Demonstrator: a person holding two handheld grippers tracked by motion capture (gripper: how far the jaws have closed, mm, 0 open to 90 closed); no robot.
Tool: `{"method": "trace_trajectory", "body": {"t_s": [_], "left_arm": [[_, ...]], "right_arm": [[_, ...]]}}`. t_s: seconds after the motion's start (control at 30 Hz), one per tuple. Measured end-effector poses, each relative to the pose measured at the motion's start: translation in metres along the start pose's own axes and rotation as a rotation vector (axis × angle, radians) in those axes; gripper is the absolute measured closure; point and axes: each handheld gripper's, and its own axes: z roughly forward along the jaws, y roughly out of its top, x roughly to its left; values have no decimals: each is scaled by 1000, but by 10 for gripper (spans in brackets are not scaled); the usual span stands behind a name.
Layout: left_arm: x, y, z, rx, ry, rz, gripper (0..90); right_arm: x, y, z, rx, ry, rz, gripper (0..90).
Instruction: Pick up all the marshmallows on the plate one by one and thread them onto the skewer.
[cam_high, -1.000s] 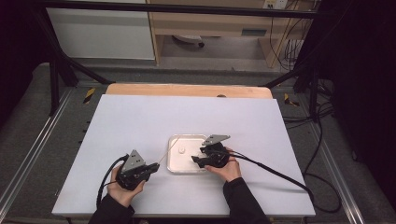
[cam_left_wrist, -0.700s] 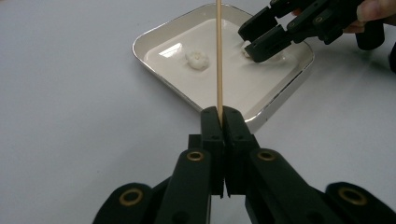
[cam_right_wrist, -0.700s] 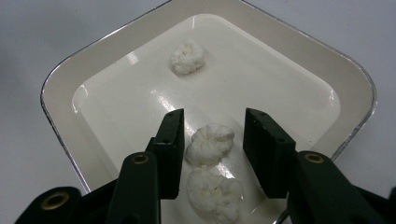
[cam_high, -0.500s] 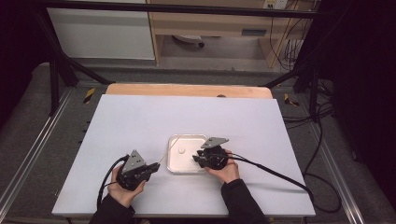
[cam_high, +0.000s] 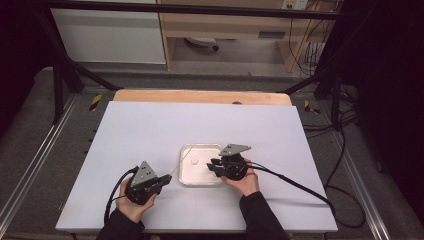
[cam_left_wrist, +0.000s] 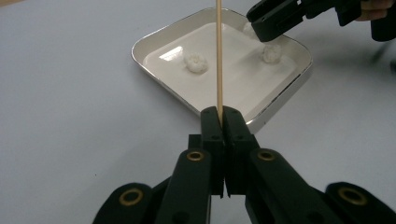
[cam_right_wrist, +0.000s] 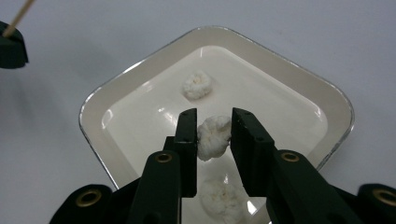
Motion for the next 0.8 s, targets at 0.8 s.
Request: {"method": "trace_trajectory", "body": {"t_s": [0.8], "left_arm": [[-6, 1, 1, -32, -17, 12, 888]], "right_arm": [[-8, 36, -46, -293, 189, 201, 733]]}}
